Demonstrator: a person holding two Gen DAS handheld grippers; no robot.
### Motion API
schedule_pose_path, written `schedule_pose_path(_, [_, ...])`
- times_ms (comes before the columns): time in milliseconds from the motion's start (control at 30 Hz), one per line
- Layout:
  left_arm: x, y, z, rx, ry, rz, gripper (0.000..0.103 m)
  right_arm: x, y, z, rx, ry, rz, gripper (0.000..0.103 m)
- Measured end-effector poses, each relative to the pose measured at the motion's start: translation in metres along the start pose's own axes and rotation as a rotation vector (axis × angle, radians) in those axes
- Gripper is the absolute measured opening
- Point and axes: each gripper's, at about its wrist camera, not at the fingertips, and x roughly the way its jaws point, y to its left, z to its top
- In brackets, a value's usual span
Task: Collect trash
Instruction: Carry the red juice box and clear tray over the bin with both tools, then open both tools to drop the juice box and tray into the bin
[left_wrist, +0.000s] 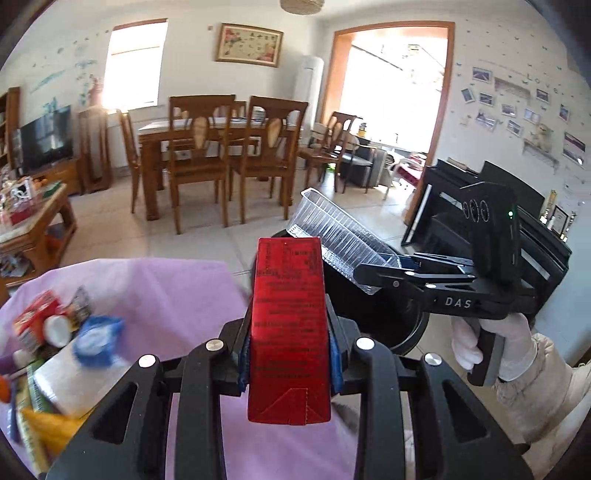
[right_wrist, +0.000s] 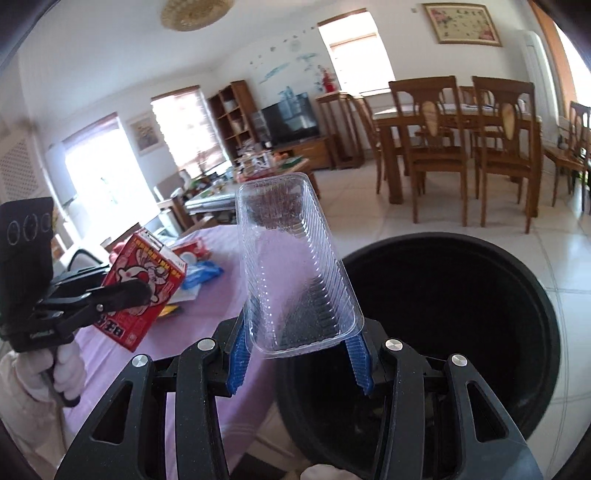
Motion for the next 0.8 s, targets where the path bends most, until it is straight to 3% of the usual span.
schedule_pose_path(233, [0.070,-0.021,0.020,-0.070,0.067,-0.112,0.031,-0.003,-0.062,-0.020,0.053,0.003,-0.162,0.045])
schedule_pose_path(467, [0.122,-0.035,0.018,-0.073,0.149,-0.069,0.031,0.011,-0.086,-0.039,0.040,0.017,-0.268,0.045])
schedule_pose_path(800, [0.146,-0.038,0.008,-0.079,0.257,-0.032,0.032,0.029,-0.088,-0.048,0.034,0.046,-0.299,0.046])
